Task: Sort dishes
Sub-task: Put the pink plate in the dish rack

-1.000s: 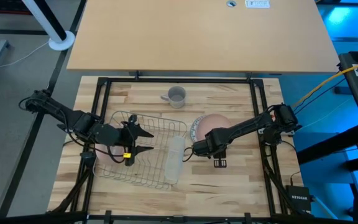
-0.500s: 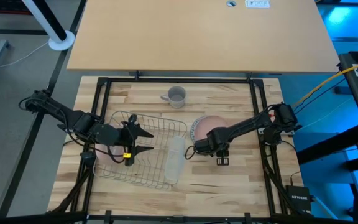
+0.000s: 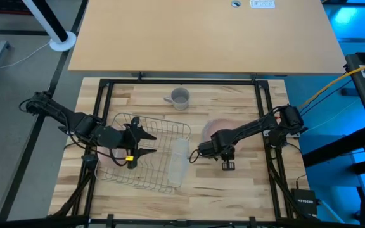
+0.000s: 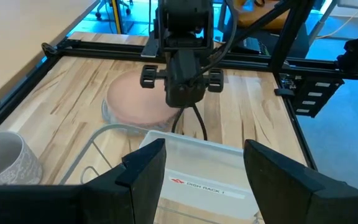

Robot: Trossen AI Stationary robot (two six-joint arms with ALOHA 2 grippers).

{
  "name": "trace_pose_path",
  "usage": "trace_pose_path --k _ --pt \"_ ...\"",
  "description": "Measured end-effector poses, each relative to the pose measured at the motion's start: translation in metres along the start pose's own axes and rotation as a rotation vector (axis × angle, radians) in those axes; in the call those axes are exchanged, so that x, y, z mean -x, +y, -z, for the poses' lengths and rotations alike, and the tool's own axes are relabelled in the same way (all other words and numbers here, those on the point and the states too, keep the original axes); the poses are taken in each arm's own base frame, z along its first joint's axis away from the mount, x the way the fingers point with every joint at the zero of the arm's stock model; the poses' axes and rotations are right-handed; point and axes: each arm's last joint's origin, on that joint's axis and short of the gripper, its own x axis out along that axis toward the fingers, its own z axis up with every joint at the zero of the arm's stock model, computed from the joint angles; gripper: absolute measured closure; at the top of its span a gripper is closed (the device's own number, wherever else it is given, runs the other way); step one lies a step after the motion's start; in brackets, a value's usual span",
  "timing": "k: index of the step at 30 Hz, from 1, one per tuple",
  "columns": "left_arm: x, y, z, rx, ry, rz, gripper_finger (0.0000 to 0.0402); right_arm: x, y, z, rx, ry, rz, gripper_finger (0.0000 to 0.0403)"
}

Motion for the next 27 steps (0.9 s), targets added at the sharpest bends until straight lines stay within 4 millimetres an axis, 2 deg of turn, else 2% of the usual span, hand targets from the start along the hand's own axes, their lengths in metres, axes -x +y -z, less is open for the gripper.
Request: trace_pose_path --k 2,10,23,27 --pt "0.0 0.0 0.0 0.0 0.0 0.0 0.0194 0.005 0.002 -0.001 -0.009 0.005 -0.022 0.0389" --pt "0.0 0.0 0.0 0.004 -0.001 0.0 0.0194 0.026 0.007 -0.008 0.007 -0.055 -0.024 0.0385" --pt "0.0 0.0 0.0 -0.009 0.0 0.0 0.0194 0.027 0.006 -0.005 -0.017 -0.03 0.008 0.0388" --pt "-0.008 -0.003 0.003 -0.019 0.018 -0.005 0.0194 0.027 0.006 -0.005 -0.018 -0.03 0.004 0.0387"
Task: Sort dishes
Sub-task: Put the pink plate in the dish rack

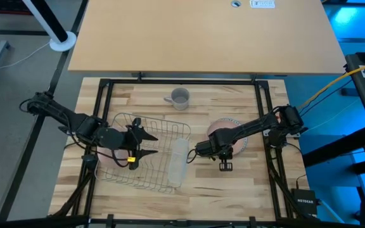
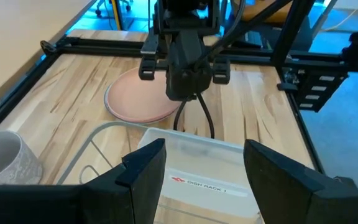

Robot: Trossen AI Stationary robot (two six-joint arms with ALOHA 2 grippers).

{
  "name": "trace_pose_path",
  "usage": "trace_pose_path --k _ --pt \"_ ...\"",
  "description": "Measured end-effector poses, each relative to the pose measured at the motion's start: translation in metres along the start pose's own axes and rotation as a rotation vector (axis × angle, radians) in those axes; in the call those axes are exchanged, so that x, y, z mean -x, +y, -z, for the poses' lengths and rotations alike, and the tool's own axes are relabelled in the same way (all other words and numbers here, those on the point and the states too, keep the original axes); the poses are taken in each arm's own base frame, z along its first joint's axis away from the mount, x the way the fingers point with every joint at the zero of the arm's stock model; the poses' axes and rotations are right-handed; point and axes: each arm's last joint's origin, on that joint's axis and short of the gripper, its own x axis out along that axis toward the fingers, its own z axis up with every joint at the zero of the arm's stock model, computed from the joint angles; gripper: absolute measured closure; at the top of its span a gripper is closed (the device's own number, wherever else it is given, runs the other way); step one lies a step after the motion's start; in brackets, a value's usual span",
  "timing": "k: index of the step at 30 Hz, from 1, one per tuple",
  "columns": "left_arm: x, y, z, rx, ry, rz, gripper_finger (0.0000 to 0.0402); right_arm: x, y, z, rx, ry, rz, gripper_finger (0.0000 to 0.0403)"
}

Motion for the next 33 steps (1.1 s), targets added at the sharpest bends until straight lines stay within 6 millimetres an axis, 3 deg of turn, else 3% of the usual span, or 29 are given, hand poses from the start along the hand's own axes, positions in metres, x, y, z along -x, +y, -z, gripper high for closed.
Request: trace_pose_path --k 11,17,26,33 --pt "-0.017 -0.007 0.007 -0.027 0.048 -0.013 0.0194 0.0 0.002 -0.003 -0.02 -0.019 -0.043 0.0321" --pt "-0.015 -0.006 0.007 -0.026 0.044 -0.012 0.0194 0.0 0.002 -0.001 -0.019 0.003 -0.075 0.0317" --pt "-0.015 -0.006 0.007 -0.023 0.044 -0.013 0.0194 0.001 -0.005 0.011 -0.032 0.099 0.11 0.0316" --pt "-0.015 -0.006 0.007 -0.024 0.045 -0.012 0.0194 0.0 -0.002 0.004 -0.023 0.035 0.039 0.0316"
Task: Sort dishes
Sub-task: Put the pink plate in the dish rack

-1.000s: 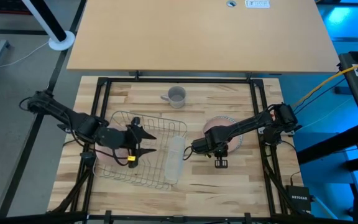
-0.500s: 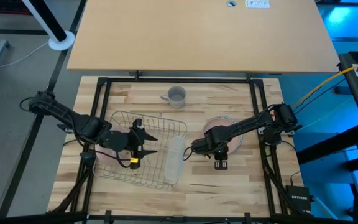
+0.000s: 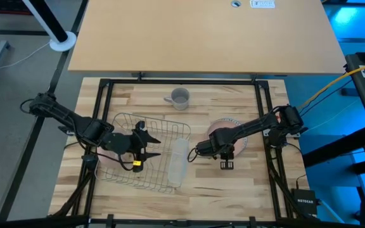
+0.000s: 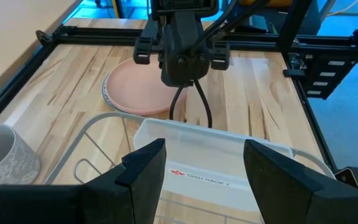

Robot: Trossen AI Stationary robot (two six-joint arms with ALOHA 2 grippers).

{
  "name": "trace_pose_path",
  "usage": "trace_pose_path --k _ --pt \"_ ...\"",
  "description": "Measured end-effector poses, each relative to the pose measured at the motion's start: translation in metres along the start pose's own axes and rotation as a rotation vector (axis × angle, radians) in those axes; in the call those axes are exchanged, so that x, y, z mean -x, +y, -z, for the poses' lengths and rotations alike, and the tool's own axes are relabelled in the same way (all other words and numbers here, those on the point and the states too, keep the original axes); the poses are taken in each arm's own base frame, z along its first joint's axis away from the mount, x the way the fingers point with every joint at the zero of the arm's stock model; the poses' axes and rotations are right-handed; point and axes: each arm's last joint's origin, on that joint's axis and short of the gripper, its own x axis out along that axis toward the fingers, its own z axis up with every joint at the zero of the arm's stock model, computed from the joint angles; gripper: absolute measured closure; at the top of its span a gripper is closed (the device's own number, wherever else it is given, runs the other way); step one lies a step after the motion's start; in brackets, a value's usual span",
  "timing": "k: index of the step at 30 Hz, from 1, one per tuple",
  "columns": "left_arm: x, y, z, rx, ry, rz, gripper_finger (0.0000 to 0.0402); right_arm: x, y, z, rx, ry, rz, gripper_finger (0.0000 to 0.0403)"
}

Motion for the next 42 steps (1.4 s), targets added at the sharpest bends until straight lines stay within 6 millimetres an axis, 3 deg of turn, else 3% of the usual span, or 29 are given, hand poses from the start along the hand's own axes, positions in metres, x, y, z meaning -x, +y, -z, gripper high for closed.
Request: trace_pose_path --k 14,31,42 --pt "0.0 0.0 0.0 0.0 0.0 0.0 0.0194 -0.012 -0.002 -0.003 -0.002 -0.034 0.021 0.0316" --pt "0.0 0.0 0.0 0.001 0.001 0.0 0.0194 -0.012 -0.001 -0.02 0.004 -0.221 0.089 0.0316" --pt "0.0 0.0 0.0 0.008 0.0 0.0 0.0194 -0.04 -0.008 -0.011 -0.003 -0.173 0.15 0.0316"
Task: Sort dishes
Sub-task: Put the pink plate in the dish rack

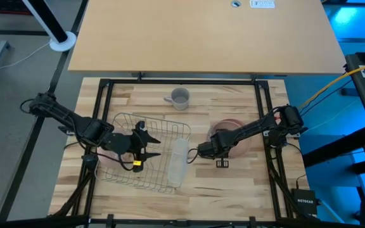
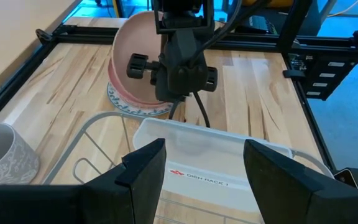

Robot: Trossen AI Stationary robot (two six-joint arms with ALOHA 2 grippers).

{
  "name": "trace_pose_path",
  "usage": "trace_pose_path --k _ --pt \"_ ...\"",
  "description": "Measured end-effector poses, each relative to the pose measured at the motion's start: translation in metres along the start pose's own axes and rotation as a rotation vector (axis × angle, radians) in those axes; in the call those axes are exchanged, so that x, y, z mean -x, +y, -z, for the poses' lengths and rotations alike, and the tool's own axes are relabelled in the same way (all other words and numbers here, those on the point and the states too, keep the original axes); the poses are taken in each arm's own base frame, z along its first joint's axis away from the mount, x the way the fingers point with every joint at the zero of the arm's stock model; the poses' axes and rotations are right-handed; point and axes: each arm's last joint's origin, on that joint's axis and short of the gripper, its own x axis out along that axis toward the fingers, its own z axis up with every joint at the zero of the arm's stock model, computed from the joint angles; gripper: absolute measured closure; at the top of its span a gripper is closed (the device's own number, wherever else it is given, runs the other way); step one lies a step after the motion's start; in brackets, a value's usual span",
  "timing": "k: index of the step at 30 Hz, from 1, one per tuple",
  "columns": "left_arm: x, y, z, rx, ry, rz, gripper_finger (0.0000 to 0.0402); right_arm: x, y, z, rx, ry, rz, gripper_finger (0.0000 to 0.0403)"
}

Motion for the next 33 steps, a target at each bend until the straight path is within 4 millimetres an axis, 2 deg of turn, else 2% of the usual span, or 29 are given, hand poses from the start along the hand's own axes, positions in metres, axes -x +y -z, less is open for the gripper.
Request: trace_pose_path --k 14,23,33 --pt "0.0 0.0 0.0 0.001 -0.001 0.0 0.0194 -0.001 -0.003 0.001 0.002 0.006 0.079 0.0316" --pt "0.0 0.0 0.0 0.001 -0.002 0.0 0.0194 0.018 -0.006 -0.002 0.01 0.008 0.206 0.0316" --pt "0.0 0.0 0.0 0.001 -0.002 0.001 0.0194 0.023 -0.009 0.003 0.023 0.071 0.256 0.0316"
